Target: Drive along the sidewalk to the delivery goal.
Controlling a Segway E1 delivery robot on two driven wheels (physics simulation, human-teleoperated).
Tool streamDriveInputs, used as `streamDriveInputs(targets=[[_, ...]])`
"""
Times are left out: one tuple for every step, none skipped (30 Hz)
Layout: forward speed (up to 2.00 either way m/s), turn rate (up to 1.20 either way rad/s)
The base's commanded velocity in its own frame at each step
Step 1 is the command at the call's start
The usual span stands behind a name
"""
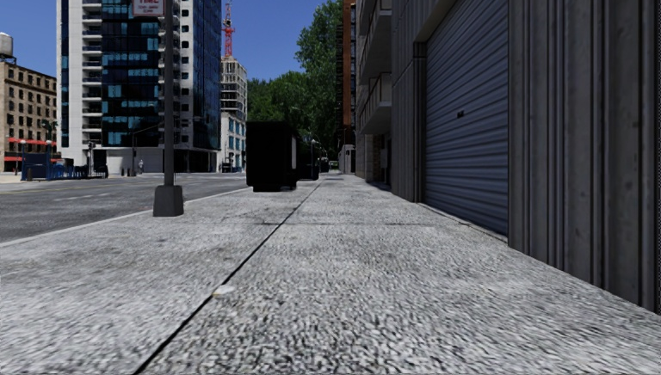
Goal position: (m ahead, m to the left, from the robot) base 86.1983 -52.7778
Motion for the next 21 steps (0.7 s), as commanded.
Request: streamDriveInputs(targets=[[2.00, 0.00], [2.00, 0.00], [2.00, 0.00], [2.00, 0.00], [2.00, 0.00], [2.00, 0.00], [2.00, 0.00], [2.00, 0.00], [2.00, 0.00], [2.00, 0.00], [2.00, 0.00], [2.00, 0.00], [2.00, 0.00], [2.00, 0.00], [2.00, 0.00], [2.00, 0.00], [2.00, 0.00], [2.00, 0.00], [2.00, 0.00], [2.00, 0.00], [2.00, 0.00]])
